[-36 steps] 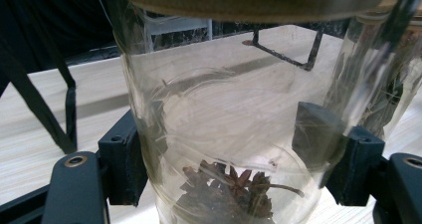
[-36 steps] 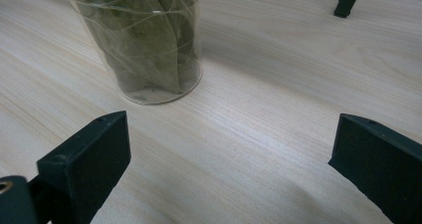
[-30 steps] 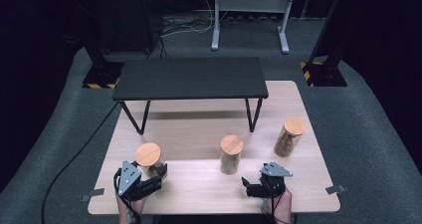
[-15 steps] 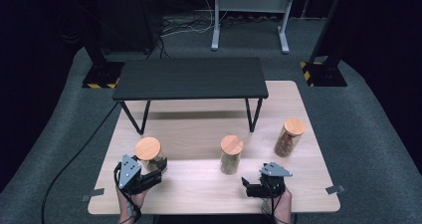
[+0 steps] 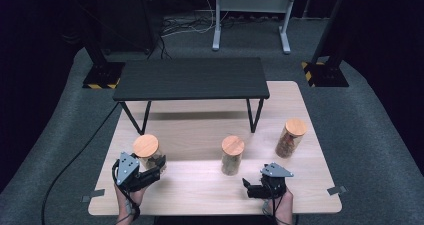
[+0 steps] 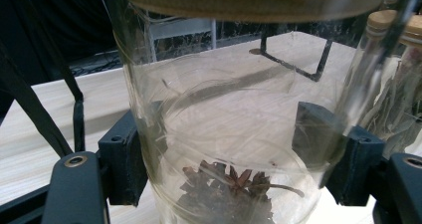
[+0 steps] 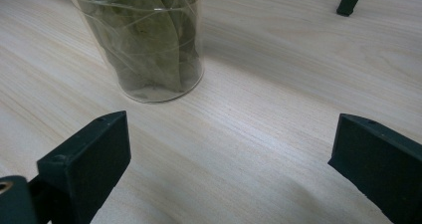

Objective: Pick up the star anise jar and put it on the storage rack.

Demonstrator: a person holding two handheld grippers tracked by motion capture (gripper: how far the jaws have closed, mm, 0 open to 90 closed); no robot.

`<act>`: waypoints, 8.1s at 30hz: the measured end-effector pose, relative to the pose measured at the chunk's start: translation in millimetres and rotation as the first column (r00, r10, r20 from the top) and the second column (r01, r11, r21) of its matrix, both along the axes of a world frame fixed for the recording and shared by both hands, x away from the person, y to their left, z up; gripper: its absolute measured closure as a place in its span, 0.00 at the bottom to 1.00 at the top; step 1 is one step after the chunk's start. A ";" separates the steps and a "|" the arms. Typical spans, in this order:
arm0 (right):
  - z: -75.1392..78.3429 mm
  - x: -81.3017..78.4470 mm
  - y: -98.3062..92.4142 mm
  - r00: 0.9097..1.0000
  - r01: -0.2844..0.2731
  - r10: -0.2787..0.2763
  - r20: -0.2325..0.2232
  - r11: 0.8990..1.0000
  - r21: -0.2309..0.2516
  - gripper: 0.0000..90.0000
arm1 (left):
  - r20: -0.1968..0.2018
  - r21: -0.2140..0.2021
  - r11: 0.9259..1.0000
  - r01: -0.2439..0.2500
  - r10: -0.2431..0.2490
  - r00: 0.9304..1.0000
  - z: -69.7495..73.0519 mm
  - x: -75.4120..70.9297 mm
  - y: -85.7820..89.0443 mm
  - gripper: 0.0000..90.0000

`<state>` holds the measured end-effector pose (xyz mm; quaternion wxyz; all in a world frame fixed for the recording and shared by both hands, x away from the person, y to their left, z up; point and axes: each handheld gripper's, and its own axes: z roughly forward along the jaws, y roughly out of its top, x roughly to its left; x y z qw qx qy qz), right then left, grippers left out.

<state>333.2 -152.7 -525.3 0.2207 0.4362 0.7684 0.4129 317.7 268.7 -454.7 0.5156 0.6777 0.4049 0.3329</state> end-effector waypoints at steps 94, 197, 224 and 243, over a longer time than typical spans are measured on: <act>-0.2 0.1 1.8 1.000 0.008 -0.008 0.002 1.000 -0.021 0.01 | 0.007 -0.007 1.000 -0.003 0.003 1.000 39.5 77.4 -1.9 0.28; -0.4 1.0 2.2 1.000 0.005 -0.005 -0.010 1.000 -0.024 0.01 | 0.038 -0.005 1.000 -0.001 0.002 0.999 108.1 111.0 3.5 0.28; -0.6 1.7 2.4 1.000 0.001 -0.002 -0.015 1.000 -0.025 0.01 | 0.064 -0.017 1.000 -0.002 0.003 0.998 132.2 111.1 6.9 0.28; -0.6 1.9 2.5 1.000 0.001 -0.001 -0.018 1.000 -0.026 0.01 | 0.081 -0.016 1.000 -0.003 0.005 0.997 148.8 110.3 6.3 0.28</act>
